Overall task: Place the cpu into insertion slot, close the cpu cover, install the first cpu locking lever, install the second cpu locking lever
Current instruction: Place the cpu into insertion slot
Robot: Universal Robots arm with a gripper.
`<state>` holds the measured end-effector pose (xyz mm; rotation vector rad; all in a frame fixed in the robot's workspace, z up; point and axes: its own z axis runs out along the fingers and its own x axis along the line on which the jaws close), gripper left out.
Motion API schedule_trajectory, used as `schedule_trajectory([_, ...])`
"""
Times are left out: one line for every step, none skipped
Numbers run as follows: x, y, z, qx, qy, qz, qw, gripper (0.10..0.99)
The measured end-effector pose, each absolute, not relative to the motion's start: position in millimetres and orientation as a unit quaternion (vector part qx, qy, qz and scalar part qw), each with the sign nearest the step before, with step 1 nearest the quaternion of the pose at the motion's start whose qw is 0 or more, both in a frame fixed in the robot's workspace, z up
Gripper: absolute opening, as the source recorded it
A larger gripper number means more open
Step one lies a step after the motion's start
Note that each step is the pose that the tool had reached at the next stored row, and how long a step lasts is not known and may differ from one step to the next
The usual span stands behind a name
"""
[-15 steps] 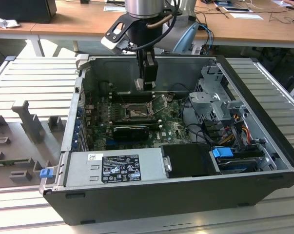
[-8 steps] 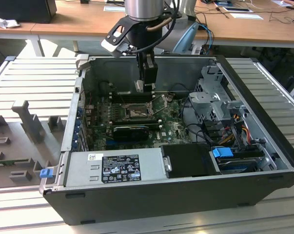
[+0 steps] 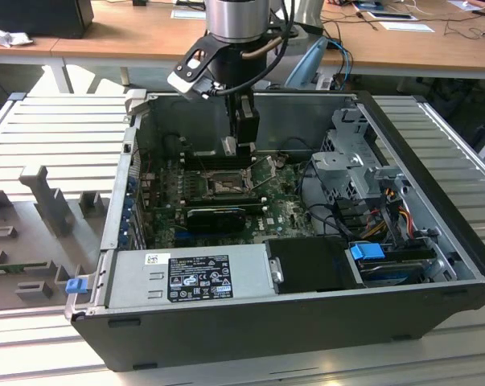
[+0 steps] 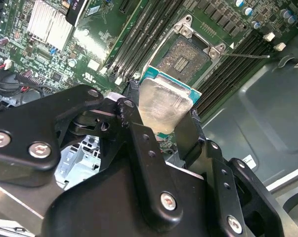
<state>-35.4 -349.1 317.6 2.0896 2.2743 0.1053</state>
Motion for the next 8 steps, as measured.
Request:
schedule_trajectory([-35.4,-349.1,317.0,0.676,0.736,0.034,0.026,0.529])
schedule_trajectory([-35.4,-349.1,315.5,0.676,0.736,0.034,0.026,0.529])
schedule_trajectory([-35.4,-349.1,314.3,0.676,0.736,0.034,0.026,0.529])
schedule_trajectory([-35.4,-349.1,313.6,0.676,0.736,0.034,0.026,0.529])
schedule_trajectory([-35.4,-349.1,312.1,0.676,0.736,0.034,0.026,0.529])
schedule_trajectory([-35.4,-349.1,309.6,0.676,0.736,0.034,0.026,0.529])
schedule_trajectory([-35.4,-349.1,306.7,0.676,0.736,0.034,0.026,0.529])
schedule_trajectory([-35.4,-349.1,304.0,0.676,0.736,0.034,0.026,0.529])
